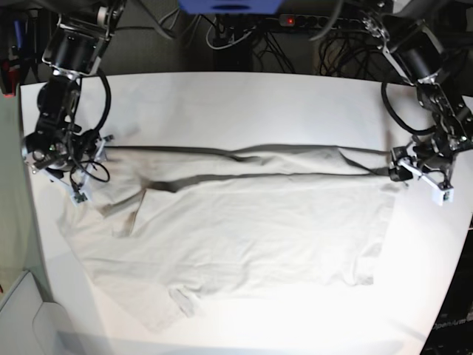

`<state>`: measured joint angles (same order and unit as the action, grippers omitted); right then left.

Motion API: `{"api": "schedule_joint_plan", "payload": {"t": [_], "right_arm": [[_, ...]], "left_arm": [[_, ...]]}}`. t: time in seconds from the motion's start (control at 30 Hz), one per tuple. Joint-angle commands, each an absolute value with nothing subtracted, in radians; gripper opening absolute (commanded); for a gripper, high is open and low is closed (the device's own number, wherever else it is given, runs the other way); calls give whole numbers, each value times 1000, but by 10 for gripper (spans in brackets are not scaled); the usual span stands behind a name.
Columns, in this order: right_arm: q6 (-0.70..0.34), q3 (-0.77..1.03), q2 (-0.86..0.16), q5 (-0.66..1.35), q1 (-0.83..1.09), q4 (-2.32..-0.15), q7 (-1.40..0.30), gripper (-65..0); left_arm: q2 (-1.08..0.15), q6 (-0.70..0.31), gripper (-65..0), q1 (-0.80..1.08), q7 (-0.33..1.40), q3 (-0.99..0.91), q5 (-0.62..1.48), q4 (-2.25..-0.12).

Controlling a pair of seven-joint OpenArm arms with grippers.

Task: Layout the t-shirt on the table in an organized manner, then fold the t-shirt properly
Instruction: 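Grasp the folded edge with the left gripper and smooth the fold with the right gripper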

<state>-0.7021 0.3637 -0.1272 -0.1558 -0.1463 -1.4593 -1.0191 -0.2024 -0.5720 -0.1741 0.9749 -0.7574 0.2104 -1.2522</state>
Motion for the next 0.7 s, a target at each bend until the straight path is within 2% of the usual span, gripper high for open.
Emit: {"api": "schedule_joint_plan", "payload": {"t": [0.0, 0.37, 0.43, 0.5, 0.67], "right_arm": [[-698, 366, -139, -151, -166, -1477, -1006, -319], [-698, 366, -139, -151, -166, -1477, -1006, -321], [-698, 366, -139, -151, -166, -1477, -1006, -321], [-698, 366, -139, -151, -166, -1477, -1006, -321], [-698, 366, -154, -151, -166, -1477, -1006, -322]], "left_arm": [[-217, -573, -192, -191, 958, -759, 223, -1268], [-217, -572, -197, -188, 958, -693, 225, -1207], [-217, -572, -214, -185, 958, -691, 225, -1205], [-217, -572, -270, -182, 960, -690, 225, -1207], [-223, -572, -542, -180, 960, -688, 225, -1205]]}}
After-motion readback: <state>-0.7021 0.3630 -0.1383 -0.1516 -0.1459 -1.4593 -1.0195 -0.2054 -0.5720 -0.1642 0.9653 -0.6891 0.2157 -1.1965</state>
